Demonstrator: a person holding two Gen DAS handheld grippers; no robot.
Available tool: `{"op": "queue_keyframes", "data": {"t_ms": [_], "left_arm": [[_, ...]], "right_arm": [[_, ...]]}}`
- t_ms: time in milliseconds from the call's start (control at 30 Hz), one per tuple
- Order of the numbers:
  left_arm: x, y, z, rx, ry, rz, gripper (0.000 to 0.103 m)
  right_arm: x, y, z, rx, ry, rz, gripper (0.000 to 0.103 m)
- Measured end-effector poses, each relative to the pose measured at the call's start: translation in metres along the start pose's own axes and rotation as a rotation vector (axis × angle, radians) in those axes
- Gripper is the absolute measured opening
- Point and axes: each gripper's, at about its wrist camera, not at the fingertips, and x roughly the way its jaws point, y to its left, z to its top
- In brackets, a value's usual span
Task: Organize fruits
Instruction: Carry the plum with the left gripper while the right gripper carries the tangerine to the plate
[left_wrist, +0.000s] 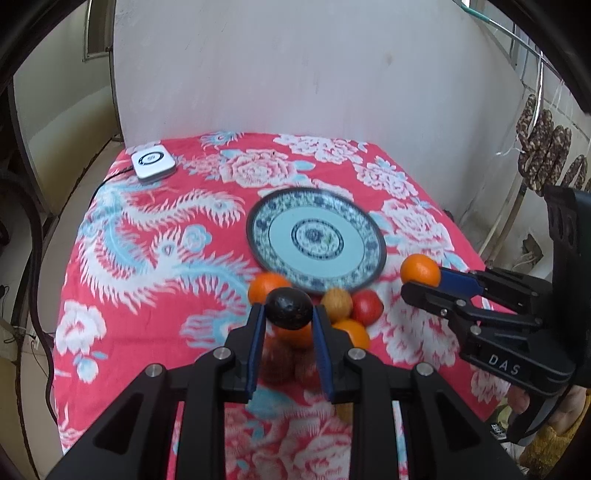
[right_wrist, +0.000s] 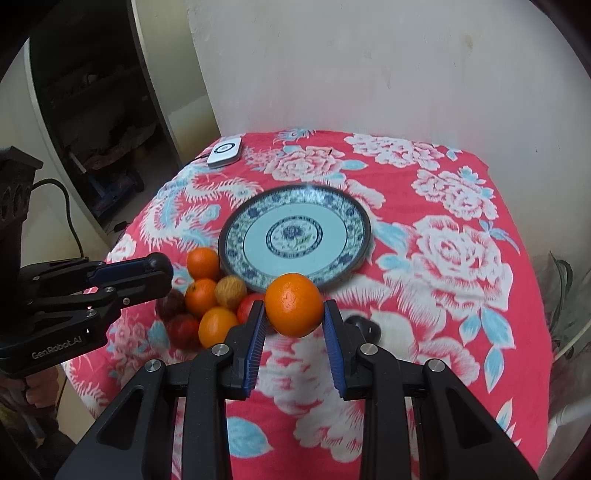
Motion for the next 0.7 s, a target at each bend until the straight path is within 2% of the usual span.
{"op": "queue_keyframes", "data": {"t_ms": [367, 700], "left_arm": [[0.026, -0.004, 0.037, 0.019, -0.003, -0.008, 0.027], [0.071, -0.002, 0.068, 0.022, 0.041, -0.023, 0.027]], "right_arm": [[0.026, -0.004, 0.029, -0.012, 0.015, -0.010, 0.032], [0.059, -0.015, 0.052, -0.029, 0.036, -0.047, 0.032]]}}
